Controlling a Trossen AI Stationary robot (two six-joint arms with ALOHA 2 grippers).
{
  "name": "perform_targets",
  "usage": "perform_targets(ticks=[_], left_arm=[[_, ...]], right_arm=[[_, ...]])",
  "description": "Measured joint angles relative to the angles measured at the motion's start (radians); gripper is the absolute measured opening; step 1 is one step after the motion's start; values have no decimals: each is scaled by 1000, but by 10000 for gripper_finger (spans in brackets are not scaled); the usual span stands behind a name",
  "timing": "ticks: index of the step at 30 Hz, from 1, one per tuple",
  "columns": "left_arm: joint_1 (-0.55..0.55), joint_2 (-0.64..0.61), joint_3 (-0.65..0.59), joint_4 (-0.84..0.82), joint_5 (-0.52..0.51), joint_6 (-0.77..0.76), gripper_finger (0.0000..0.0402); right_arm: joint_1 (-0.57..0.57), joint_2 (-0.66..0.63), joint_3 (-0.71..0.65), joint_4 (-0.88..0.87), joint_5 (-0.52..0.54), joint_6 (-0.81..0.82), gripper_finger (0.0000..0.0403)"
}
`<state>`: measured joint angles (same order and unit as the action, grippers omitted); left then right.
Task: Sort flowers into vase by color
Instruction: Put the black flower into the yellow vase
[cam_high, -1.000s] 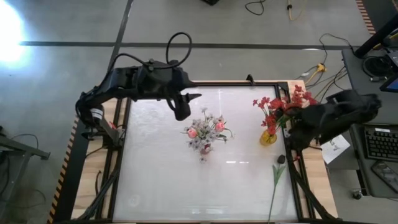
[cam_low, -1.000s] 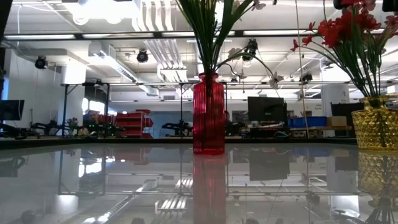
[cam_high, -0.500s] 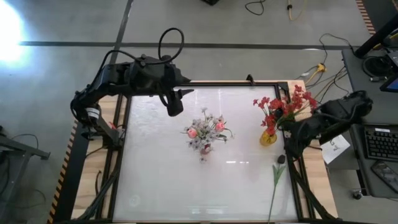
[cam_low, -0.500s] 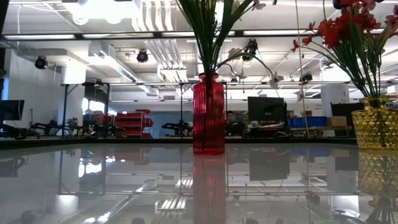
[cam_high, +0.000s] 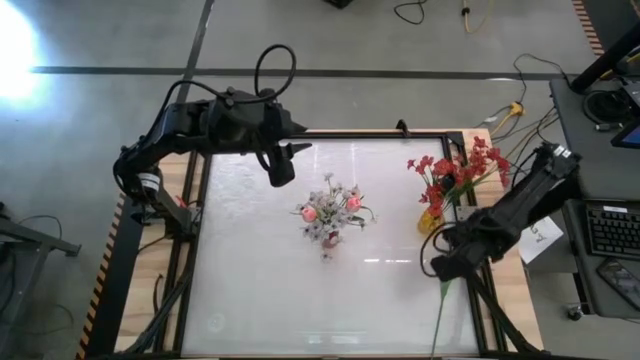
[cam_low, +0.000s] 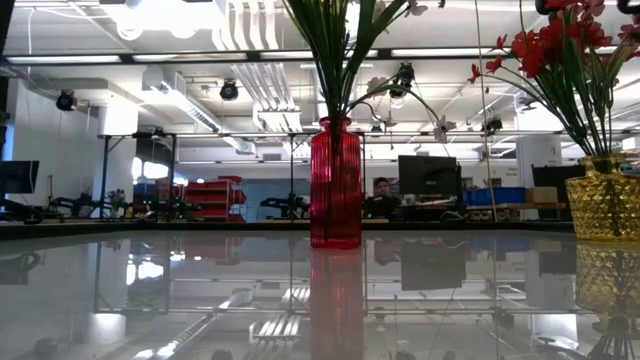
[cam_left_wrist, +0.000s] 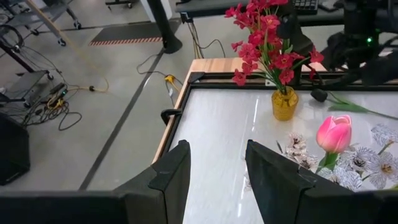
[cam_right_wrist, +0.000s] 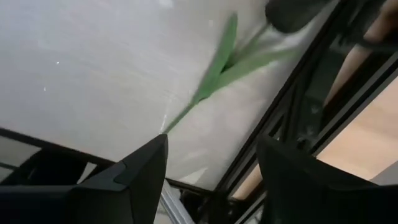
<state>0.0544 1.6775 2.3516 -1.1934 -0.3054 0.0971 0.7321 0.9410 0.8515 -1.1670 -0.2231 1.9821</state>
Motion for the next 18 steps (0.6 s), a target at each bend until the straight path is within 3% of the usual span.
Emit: perform_targets(ticks=[4,13,18], left_arm=[[0,2,-8,-2,0,0,141],[0,3,-9,-4,0,2,141],[0,3,-9,-13,0,3,141]], right_arm=[[31,56,-61,74,-40,82,227],[34,181,-153,96,-37,161,192],[34,224,-214,216,-3,186,161]])
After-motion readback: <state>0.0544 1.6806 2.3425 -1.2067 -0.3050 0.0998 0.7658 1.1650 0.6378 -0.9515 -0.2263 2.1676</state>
